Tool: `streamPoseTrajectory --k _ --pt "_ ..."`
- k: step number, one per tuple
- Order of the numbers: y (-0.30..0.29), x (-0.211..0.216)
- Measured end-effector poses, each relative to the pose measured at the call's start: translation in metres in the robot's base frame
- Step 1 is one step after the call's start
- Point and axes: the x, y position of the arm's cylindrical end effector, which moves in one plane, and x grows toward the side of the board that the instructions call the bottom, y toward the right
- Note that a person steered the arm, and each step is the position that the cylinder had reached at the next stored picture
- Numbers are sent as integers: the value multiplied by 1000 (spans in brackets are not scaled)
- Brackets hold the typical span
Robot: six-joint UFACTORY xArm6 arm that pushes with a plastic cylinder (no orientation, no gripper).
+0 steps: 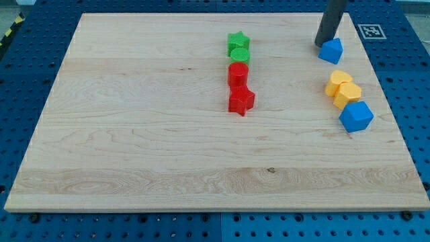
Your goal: Push blue triangle to the line of blocks
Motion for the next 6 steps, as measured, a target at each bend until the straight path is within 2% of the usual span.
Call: streamPoseTrajectory --k 4,6 --pt "34 1" --pt "18 37"
